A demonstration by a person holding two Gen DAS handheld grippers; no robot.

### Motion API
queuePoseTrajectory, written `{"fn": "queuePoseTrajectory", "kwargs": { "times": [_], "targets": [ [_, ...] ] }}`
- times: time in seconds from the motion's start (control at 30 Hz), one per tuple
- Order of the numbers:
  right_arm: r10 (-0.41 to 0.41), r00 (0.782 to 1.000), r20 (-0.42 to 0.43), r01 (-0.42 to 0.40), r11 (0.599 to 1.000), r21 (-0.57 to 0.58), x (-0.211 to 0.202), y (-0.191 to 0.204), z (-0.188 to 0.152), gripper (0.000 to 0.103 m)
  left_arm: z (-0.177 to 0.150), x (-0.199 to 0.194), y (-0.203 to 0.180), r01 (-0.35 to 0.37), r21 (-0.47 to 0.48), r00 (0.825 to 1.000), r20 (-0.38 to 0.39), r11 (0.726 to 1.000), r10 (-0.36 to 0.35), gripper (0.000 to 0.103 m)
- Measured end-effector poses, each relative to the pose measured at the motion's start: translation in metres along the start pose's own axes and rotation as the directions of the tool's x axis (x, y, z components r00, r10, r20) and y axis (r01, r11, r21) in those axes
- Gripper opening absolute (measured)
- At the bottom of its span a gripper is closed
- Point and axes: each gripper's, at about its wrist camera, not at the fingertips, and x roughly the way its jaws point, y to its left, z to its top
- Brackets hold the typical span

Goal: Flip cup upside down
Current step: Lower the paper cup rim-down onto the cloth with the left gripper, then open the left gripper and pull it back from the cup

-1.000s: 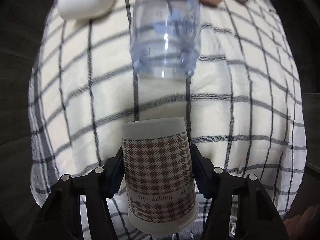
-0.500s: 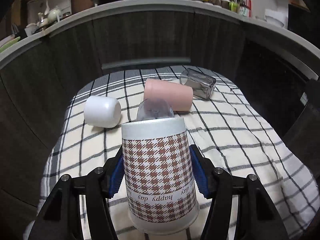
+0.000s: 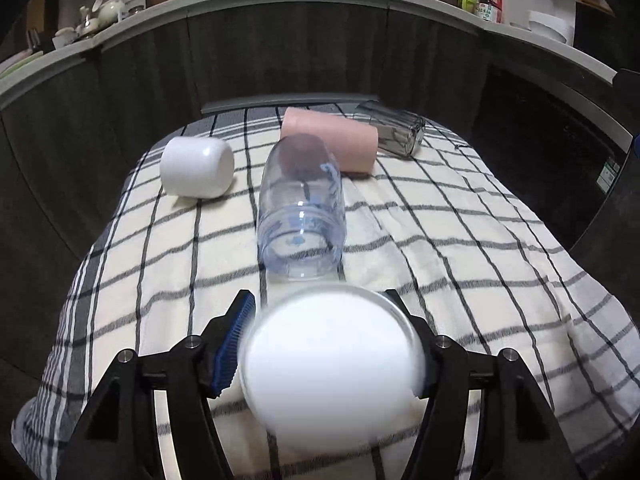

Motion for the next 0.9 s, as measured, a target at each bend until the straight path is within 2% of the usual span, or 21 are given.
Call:
{"fn": "queuePoseTrajectory", "kwargs": {
  "times": [0.17,0.37,0.5,0.7,0.9],
  "targets": [
    [0.005,1.0,-0.013,-0.005,1.0,-0.002,-0.001,0.002,-0.002,0.091,-0.002,-0.004,0.003,-0.001,-0.013,1.0,-0.009,1.0,0.0,0.064],
    [0.006,1.0,-0.011,-0.006,1.0,-0.001,-0.006,0.004,-0.002,0.091,0.004,-0.021,0.003,-0.004,-0.011,1.0,0.027,1.0,0.005,0.077],
    [0.01,1.0,-0.001,-0.01,1.0,0.004,-0.014,0.005,0.0,0.091,0.009,-0.039,0.002,-0.037,0.004,0.998,0.046,0.999,0.037,0.078],
    [0.021,1.0,0.006,-0.021,1.0,0.011,-0.02,0.005,0.004,0.091,0.016,-0.07,0.019,-0.079,-0.074,0.996,0.045,0.994,0.082,0.081],
    [0.037,0.999,0.008,-0.037,0.999,-0.001,-0.026,0.013,0.005,0.091,0.017,-0.107,0.026,-0.14,-0.111,0.983,0.105,0.984,0.152,0.086]
  ]
}}
